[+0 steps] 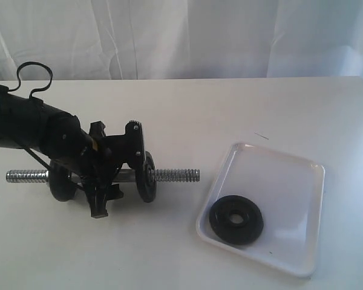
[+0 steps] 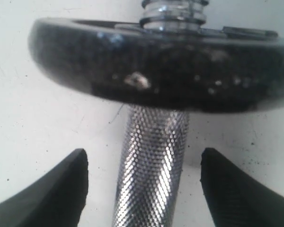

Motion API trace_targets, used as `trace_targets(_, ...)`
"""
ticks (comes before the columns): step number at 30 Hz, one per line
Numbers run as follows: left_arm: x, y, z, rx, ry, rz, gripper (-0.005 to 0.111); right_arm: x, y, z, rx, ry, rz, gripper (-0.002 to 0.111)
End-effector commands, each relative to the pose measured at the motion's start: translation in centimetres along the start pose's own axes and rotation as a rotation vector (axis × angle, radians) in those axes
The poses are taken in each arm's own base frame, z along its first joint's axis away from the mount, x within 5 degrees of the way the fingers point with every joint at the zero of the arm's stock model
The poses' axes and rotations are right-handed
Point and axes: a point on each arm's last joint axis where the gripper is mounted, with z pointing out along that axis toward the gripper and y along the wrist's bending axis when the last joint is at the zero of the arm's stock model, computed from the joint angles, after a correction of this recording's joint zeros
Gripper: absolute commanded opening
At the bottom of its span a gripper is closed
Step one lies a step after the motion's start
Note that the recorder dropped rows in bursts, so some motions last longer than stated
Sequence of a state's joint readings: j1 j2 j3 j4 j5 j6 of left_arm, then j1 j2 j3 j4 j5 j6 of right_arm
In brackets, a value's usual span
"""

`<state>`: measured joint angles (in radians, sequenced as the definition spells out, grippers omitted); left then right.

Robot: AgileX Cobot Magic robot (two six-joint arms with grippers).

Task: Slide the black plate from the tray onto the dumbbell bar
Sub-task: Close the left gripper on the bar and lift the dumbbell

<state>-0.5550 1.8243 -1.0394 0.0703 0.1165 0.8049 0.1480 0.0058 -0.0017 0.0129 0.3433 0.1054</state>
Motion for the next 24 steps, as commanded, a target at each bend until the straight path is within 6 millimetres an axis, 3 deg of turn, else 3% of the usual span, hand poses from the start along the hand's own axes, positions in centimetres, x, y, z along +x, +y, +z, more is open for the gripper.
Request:
trace_targets(1, -0.24, -0.09, -0.08, 0.003, -0.005, 0.0, 0.07, -0.01, 0.0, -0.02, -0.001, -0.009, -0.003, 0.0)
trace_targets(13, -0.22, -0.13, -0.03, 0.007, -0.003, 0.0, 0.069, -0.01, 0.0, -0.02, -0.001, -0.009, -0.003, 0.0)
trace_targets(20, -0.16, -0.21, -0.03, 0.015, 0.003, 0.0, 0.045, -0.01, 0.0, -0.02, -0.001, -0.009, -0.003, 0.0)
trace_targets(24, -0.09, -0.31, -0.03, 0.026, 0.011, 0.0, 0.038, -0.01, 0.0, -0.02, -0.001, -0.009, -0.003, 0.0)
